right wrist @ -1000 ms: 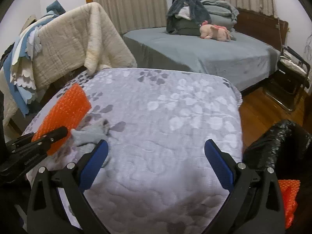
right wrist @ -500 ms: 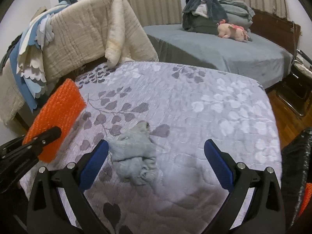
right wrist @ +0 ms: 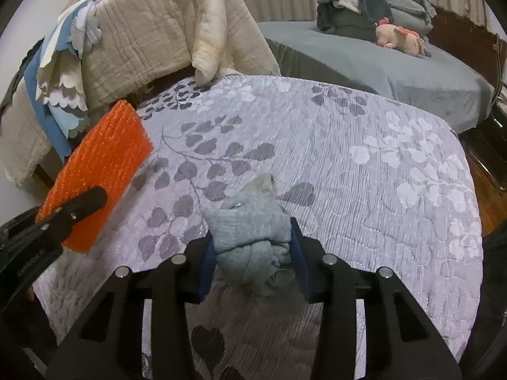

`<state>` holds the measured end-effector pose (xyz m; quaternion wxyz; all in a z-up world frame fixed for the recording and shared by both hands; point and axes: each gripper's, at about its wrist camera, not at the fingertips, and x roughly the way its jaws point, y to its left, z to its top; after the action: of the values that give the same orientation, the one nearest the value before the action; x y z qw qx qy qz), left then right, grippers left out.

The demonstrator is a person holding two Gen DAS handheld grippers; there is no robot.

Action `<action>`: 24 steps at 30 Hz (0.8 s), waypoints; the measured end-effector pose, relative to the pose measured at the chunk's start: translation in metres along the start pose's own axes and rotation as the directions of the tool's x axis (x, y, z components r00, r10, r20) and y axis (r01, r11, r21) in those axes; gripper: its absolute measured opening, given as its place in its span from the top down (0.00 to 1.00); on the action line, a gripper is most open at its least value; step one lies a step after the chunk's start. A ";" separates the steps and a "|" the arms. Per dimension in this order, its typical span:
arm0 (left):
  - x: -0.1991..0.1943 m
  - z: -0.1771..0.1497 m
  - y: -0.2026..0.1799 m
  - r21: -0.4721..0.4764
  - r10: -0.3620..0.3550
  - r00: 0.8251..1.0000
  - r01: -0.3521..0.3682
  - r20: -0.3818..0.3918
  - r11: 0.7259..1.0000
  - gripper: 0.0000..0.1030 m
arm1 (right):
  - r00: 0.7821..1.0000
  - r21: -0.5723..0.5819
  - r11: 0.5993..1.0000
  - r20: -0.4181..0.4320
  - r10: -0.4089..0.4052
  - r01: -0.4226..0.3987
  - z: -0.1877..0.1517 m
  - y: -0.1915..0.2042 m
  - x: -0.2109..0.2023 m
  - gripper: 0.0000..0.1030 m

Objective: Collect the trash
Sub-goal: 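Carry the orange scrubber and grey sock over the black bin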

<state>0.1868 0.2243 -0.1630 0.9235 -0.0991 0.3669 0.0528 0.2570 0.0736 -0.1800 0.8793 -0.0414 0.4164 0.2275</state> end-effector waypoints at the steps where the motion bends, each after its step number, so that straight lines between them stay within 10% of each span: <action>1: -0.001 0.000 -0.001 0.004 0.001 1.000 -0.001 0.003 1.000 0.89 | 1.000 -0.003 1.000 0.008 -0.002 0.002 0.001 0.000 -0.005 0.61; 24: -0.059 0.015 -0.070 0.062 -0.070 0.996 0.066 0.062 0.996 0.89 | 0.987 0.054 0.998 0.161 -0.021 0.013 0.006 -0.033 -0.124 0.61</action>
<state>0.1658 0.1581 -0.1014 0.9385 -0.0819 0.3351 0.0135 0.2075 0.0006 -0.0869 0.9129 -0.0032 0.3491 0.2114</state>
